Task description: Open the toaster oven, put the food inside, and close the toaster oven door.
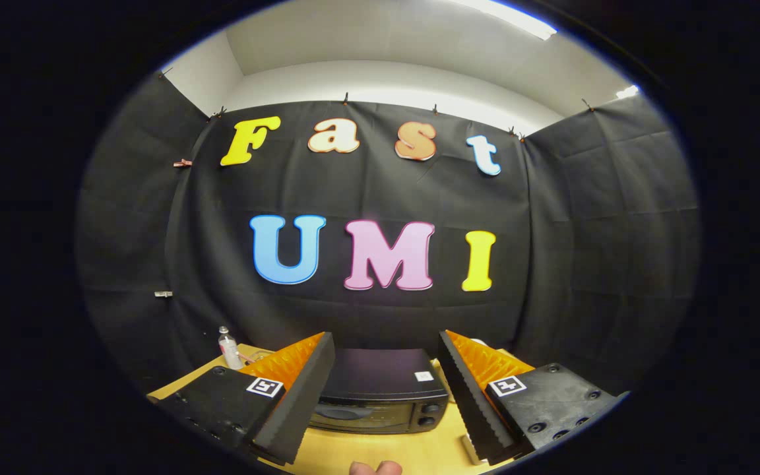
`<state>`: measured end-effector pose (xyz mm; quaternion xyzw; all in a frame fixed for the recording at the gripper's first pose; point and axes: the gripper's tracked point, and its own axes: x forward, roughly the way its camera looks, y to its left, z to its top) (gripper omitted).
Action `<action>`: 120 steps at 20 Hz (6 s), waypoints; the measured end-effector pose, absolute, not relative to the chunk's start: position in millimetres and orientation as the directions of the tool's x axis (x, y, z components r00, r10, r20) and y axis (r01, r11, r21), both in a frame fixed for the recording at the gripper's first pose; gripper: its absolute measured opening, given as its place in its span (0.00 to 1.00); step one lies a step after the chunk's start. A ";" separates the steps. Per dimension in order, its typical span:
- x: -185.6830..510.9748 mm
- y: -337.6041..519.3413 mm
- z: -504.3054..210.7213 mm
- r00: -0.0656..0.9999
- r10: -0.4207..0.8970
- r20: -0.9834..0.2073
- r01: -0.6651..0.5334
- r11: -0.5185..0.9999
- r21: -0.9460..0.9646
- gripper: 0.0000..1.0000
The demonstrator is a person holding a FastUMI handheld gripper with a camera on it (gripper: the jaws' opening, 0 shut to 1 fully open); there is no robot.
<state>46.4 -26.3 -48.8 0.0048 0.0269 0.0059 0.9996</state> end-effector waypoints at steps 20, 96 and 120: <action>128.4 33.4 -268.3 0.923 0.047 -0.382 -0.036 0.999 0.037 0.97; -19.2 -294.8 -369.8 0.079 0.572 -0.816 0.019 0.818 0.575 0.16; 17.7 -69.1 -302.5 0.637 0.474 -0.608 0.219 0.645 0.732 0.16</action>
